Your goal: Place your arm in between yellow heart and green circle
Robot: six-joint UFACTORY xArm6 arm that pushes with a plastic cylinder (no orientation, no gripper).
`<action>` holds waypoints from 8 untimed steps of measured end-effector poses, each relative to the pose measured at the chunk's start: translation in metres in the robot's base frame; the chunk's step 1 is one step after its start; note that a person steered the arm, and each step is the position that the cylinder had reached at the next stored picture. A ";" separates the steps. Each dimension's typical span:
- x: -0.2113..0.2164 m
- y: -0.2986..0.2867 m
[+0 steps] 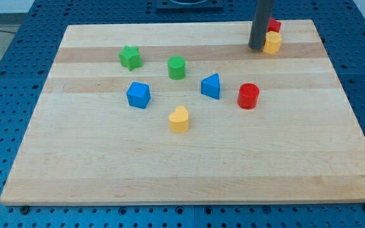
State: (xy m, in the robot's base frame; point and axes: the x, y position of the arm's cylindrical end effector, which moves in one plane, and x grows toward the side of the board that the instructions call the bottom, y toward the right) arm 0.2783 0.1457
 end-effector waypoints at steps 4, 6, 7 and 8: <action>0.000 0.007; 0.037 -0.038; 0.074 -0.076; 0.099 -0.131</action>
